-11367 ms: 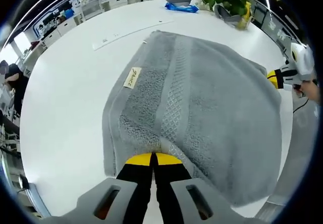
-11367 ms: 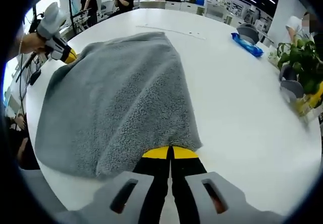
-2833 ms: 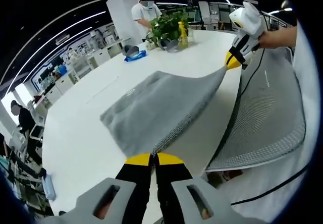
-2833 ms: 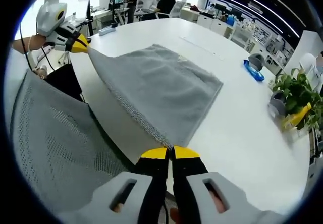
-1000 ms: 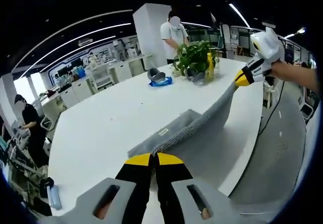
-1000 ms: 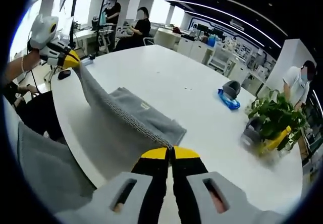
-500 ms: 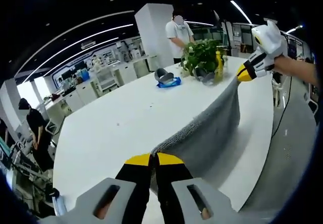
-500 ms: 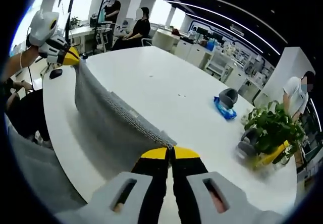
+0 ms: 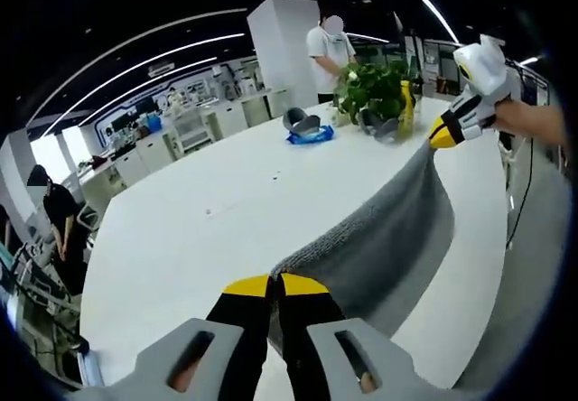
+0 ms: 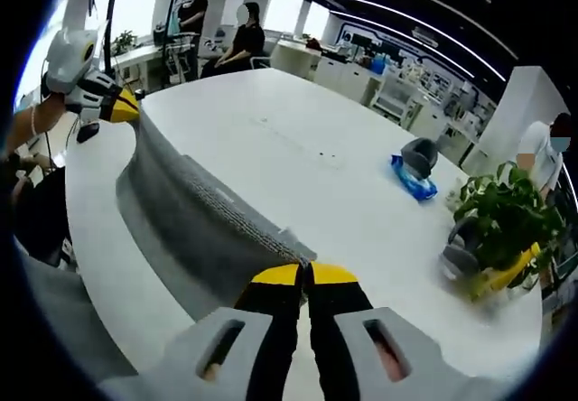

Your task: Fold the towel on the table until its edges align and the towel forms a compact rectangular stack.

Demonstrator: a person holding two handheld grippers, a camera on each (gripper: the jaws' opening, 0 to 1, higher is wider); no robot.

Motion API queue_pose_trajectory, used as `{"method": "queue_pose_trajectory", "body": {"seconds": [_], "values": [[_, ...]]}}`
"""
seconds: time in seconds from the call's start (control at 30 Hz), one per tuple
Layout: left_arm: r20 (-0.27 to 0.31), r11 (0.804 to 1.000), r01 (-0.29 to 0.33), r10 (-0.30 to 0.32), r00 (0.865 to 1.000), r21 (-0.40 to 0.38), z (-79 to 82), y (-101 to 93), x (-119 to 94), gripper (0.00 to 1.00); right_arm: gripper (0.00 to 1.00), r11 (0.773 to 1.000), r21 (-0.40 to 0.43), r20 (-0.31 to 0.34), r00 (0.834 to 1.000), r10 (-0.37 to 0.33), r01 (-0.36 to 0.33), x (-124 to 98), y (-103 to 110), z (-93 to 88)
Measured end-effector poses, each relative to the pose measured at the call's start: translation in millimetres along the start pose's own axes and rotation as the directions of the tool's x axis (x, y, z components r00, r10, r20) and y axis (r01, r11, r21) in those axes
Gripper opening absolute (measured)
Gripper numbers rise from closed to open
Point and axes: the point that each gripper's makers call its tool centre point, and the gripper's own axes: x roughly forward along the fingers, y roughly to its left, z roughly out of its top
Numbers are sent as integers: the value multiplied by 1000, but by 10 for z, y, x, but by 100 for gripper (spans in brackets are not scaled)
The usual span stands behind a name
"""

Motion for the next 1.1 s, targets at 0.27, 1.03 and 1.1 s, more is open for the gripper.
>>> {"method": "queue_pose_trajectory", "body": {"seconds": [0.27,1.03,1.1], "values": [[-46,1000,-7,6,999,-7,-194,86,309,3,0,1000,23,-17,1000,10,-10,352,-29,-46],[-72,997,-79,76,994,-27,-409,173,834,5,4,997,59,-54,998,-38,41,938,-116,-263],[-68,996,-85,83,994,-21,-396,183,826,6,6,997,67,-38,998,-45,47,919,-114,-232]]}}
